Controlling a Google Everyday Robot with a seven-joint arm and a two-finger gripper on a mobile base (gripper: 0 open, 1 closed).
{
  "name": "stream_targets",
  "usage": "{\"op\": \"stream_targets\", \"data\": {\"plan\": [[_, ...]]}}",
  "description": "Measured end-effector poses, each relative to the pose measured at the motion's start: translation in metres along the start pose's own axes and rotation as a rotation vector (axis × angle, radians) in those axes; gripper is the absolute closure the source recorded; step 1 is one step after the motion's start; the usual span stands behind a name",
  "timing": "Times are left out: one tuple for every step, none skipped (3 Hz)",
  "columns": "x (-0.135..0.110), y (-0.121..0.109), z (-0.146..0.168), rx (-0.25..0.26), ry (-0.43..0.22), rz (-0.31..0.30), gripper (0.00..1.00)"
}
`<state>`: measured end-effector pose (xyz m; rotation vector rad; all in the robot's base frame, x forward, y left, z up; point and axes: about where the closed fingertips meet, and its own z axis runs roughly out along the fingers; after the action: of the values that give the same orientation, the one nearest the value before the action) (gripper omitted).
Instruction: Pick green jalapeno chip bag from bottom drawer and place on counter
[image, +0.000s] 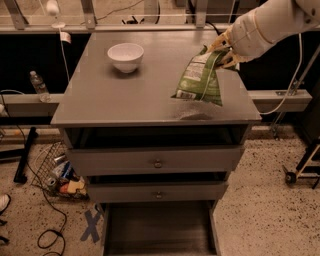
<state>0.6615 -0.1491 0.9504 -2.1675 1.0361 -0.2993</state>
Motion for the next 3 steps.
{"op": "stream_targets", "data": {"plan": [[-0.0012,-0.0088,0.0054,-0.004,-0.003,-0.011,0.77],[-0.0021,-0.0094,0.0083,-0.006,-0.006,-0.012,0.53],[-0.0029,-0.009,0.0112,-0.008,-0.01,-0.013,0.3]]}}
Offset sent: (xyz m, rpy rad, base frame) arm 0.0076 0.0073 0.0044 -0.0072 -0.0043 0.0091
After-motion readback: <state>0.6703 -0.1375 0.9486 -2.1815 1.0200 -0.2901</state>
